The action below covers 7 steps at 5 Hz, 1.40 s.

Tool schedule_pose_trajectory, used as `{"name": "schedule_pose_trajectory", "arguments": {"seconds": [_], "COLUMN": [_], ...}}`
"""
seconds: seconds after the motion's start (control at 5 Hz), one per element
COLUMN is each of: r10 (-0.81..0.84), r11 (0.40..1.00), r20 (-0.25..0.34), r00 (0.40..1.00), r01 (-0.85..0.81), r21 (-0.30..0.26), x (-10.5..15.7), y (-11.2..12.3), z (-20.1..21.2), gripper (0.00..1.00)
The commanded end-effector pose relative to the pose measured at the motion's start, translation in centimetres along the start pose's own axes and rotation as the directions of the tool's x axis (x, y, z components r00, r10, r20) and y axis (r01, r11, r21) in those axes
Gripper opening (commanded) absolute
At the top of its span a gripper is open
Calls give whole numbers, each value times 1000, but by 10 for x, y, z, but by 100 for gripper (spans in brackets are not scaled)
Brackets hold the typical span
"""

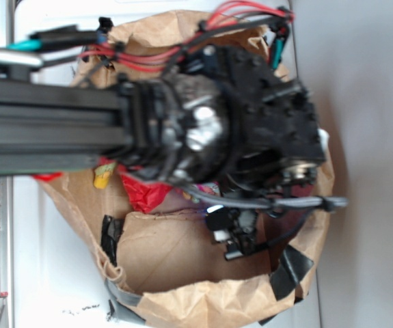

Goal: Grab the multicolored rope.

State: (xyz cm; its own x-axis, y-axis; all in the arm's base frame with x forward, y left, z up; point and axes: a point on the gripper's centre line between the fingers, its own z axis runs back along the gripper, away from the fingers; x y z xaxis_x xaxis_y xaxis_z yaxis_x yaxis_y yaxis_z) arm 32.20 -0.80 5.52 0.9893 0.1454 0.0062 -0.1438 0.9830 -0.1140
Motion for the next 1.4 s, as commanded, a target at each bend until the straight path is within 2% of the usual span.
{"name": "schedule_pose_trajectory", "arguments": {"seconds": [0.0, 0.2, 0.8, 1.0, 1.2], "r10": [44, 28, -40, -41, -40], "r11": [999, 1000, 997, 997, 997], "r20": [50, 28, -4, -5, 9], "r00": [998, 999, 999, 999, 999], "r01": [-44, -29, 40, 41, 39], "r21": [5, 6, 72, 67, 73], "x": [22, 31, 39, 41, 39], "y": [1, 1, 3, 4, 2], "z": [12, -1, -24, -22, -23], "gripper": [100, 100, 100, 0, 0]}}
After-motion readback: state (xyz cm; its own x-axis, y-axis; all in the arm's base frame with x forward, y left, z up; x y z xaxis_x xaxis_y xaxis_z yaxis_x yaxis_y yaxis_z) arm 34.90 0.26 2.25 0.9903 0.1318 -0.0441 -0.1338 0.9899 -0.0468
